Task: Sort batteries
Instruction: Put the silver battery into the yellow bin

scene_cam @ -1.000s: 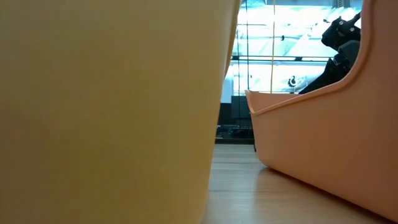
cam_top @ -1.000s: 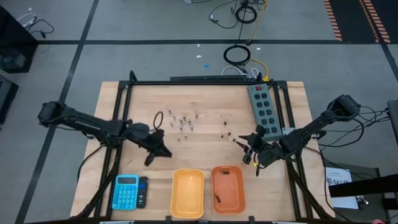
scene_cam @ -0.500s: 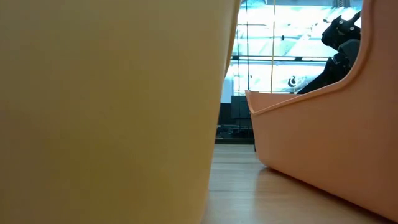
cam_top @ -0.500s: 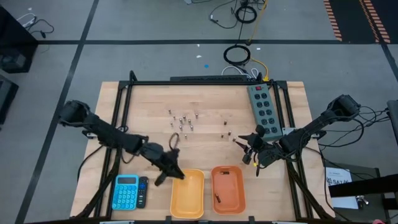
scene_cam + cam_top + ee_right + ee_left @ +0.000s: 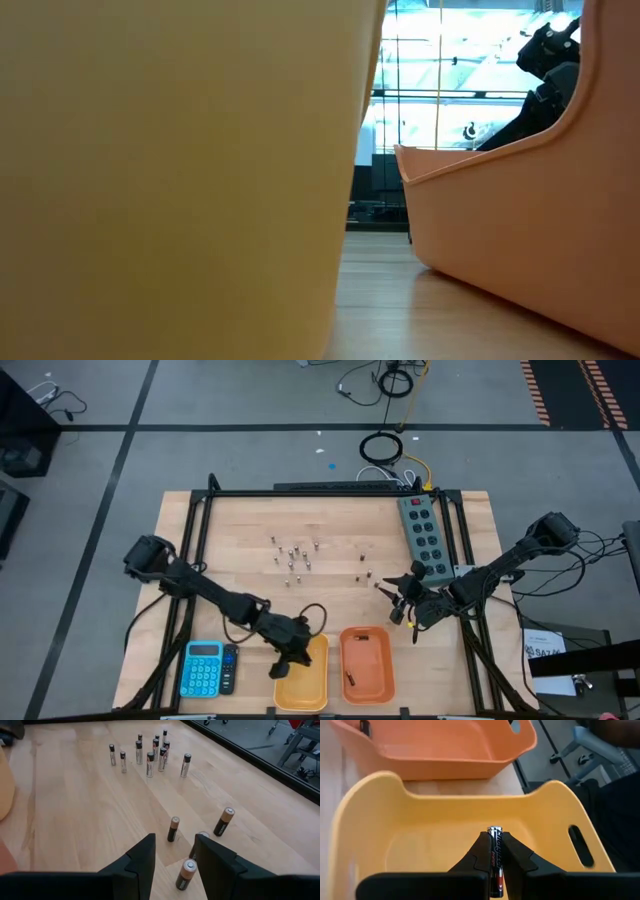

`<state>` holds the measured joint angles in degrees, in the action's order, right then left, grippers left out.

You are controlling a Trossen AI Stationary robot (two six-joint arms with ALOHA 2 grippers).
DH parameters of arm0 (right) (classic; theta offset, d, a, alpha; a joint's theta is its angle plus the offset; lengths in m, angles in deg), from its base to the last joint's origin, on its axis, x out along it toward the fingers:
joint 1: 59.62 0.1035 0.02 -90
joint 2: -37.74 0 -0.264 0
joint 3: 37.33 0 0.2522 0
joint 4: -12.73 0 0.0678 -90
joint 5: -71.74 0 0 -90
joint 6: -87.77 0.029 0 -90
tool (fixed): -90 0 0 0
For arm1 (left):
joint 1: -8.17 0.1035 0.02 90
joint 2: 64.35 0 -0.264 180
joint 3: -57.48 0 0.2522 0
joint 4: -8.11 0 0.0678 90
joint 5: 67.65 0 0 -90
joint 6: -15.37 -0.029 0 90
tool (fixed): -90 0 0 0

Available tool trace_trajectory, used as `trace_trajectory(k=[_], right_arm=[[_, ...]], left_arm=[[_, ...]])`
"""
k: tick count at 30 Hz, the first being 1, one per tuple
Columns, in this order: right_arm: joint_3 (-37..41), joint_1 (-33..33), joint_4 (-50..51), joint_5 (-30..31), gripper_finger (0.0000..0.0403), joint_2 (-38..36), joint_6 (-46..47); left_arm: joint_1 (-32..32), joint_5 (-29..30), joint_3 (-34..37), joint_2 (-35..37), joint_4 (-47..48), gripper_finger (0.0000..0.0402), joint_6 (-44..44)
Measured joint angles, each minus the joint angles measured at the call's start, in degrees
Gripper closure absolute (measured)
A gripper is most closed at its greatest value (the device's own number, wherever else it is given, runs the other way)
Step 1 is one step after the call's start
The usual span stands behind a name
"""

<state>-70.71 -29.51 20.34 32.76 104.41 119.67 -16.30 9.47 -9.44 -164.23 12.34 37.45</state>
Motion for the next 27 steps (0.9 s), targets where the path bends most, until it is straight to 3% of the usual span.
trace_trajectory(k=[5,10,17,27], right_arm=[[0.00,0.00,-0.13,-0.11,0.0275,0.00,0.00],[0.00,0.02,-0.12,-0.26,0.0275,0.00,-0.02],[0.00,0.00,-0.07,-0.32,0.0275,0.00,-0.24],[0.00,0.00,-0.05,-0.29,0.0275,0.00,-0.24]], left_arm=[[-0.30,0.07,-4.48,-3.73,4.44,0.0378,0.03],[-1.66,3.70,-8.16,-5.95,11.56,0.0365,-1.41],[-2.03,8.26,-8.90,-6.70,15.70,0.0361,-3.21],[-2.34,9.82,-8.90,-6.66,18.40,0.0345,-6.38]])
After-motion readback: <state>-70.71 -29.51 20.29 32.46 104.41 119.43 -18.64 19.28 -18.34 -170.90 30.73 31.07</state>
